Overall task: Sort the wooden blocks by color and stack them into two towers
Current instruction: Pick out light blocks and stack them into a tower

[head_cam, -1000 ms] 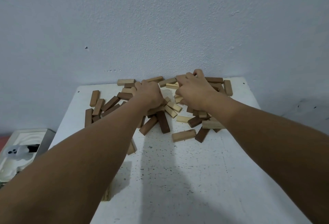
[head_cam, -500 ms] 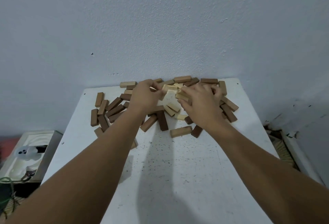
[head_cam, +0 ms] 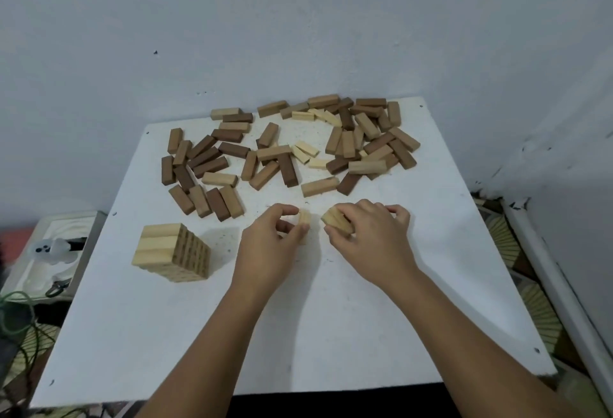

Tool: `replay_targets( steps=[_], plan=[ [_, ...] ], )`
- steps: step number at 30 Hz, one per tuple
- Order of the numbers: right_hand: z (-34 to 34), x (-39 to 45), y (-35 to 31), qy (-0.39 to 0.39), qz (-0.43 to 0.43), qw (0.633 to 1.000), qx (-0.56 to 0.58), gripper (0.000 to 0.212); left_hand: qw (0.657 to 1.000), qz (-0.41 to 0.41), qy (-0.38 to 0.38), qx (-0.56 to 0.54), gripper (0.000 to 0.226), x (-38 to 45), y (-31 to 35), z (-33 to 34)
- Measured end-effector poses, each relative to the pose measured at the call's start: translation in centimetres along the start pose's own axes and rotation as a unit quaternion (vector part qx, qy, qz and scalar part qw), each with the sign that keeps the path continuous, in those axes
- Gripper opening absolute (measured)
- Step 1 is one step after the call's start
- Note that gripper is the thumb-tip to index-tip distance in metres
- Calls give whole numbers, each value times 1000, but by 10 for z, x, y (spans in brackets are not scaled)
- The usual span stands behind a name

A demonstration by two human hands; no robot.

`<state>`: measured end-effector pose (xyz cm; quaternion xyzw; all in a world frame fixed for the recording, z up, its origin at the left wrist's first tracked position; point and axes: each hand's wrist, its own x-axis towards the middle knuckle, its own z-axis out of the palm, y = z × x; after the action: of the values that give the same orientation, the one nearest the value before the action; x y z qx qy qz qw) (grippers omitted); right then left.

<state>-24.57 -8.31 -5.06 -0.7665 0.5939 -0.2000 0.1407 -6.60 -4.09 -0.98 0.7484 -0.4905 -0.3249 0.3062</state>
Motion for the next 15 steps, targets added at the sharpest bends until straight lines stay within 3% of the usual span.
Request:
replay_targets(
  steps=[15],
  plan=[
    [5,-76,-27,-49,-16,995,84,43,997,76,-26,-19,32,-71,-59,-17]
  ],
)
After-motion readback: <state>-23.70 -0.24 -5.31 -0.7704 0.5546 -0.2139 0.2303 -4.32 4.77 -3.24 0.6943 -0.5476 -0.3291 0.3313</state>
